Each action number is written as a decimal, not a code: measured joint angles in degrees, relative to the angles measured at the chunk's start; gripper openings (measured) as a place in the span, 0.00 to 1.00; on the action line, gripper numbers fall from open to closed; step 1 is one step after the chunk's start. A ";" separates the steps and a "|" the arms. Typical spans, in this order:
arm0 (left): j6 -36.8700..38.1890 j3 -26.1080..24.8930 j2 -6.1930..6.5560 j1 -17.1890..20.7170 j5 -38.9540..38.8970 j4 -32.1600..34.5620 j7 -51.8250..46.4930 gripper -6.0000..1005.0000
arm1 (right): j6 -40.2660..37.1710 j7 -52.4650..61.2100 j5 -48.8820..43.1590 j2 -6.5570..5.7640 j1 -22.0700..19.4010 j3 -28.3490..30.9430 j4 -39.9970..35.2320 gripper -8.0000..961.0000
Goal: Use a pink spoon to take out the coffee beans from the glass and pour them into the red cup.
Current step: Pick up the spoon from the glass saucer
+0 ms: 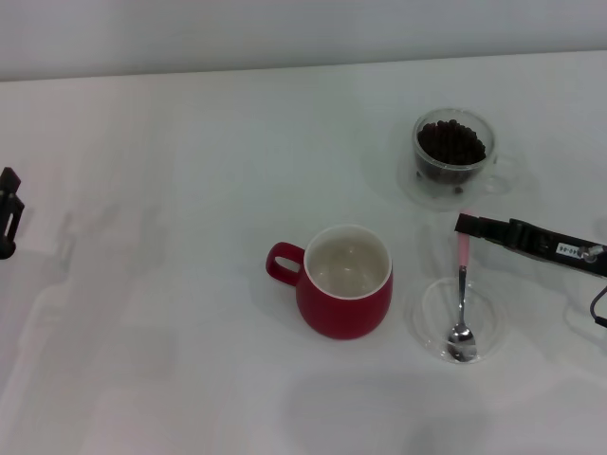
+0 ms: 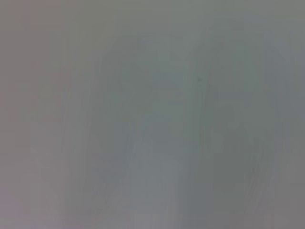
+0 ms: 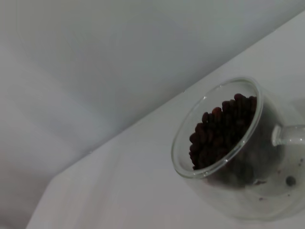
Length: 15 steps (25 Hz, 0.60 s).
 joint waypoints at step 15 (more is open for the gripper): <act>-0.04 0.00 -0.09 0.29 0.00 -0.03 0.00 0.49 | 2.95 0.08 1.43 -0.11 -0.92 1.29 -1.93 0.21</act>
